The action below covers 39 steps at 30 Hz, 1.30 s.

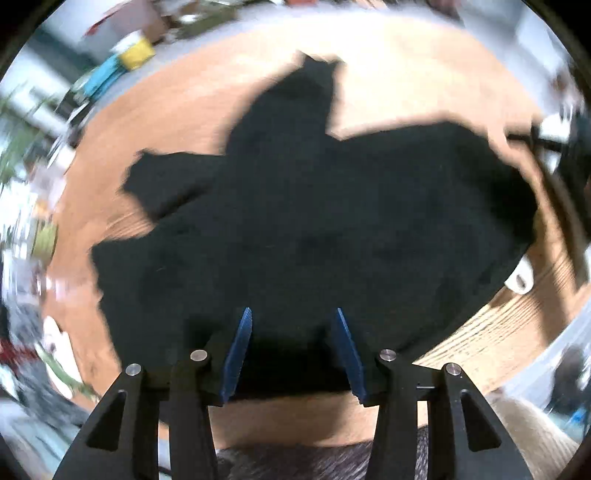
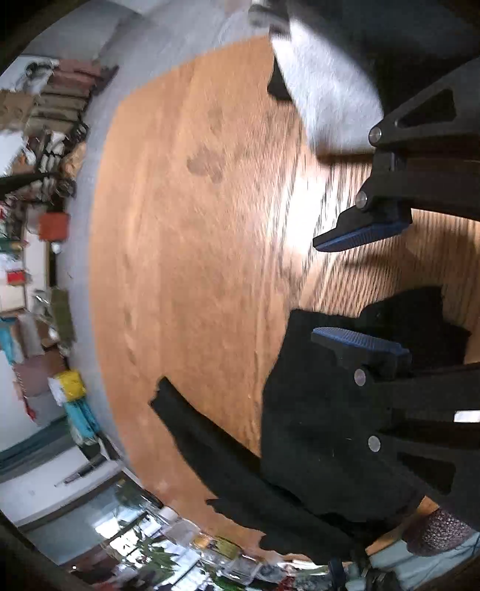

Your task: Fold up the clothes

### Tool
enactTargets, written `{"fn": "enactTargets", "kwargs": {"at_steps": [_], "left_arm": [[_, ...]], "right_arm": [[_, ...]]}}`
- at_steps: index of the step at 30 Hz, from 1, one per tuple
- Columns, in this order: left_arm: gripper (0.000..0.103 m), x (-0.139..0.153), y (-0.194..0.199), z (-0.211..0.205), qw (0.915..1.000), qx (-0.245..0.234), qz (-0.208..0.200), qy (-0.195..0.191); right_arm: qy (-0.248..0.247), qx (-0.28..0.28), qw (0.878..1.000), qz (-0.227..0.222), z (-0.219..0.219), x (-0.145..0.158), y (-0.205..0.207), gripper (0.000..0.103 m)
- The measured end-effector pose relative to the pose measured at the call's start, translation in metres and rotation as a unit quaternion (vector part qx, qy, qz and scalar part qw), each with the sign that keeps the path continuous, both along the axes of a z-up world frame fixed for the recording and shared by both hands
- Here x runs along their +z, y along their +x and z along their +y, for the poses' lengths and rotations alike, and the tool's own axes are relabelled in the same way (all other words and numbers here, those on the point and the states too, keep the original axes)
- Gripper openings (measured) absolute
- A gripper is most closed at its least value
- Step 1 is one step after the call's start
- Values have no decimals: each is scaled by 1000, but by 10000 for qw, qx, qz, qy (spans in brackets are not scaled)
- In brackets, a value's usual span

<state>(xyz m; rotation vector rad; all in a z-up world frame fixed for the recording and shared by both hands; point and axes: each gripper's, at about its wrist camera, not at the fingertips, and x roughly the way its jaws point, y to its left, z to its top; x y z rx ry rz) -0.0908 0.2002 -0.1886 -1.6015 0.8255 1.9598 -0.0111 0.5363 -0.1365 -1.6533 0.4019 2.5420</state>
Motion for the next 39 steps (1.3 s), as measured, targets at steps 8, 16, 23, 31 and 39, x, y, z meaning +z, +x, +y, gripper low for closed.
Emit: {"fn": "enactTargets", "kwargs": {"at_steps": [8, 16, 23, 31, 39], "left_arm": [[48, -42, 18, 48, 9963, -590, -609, -142], [14, -45, 0, 7, 9874, -526, -1419, 465], [11, -50, -20, -21, 9785, -72, -1845, 921], [11, -50, -23, -21, 9825, -45, -1664, 834], [11, -49, -20, -21, 9885, 19, -1326, 731]], "right_arm": [[9, 396, 9990, -212, -18, -35, -32, 48], [475, 980, 9941, -2, -43, -25, -35, 18], [1145, 48, 9928, 354, -5, -4, -47, 1], [492, 630, 9950, 592, -26, 10, -6, 21], [508, 1314, 9900, 55, -104, -48, -28, 24]]}}
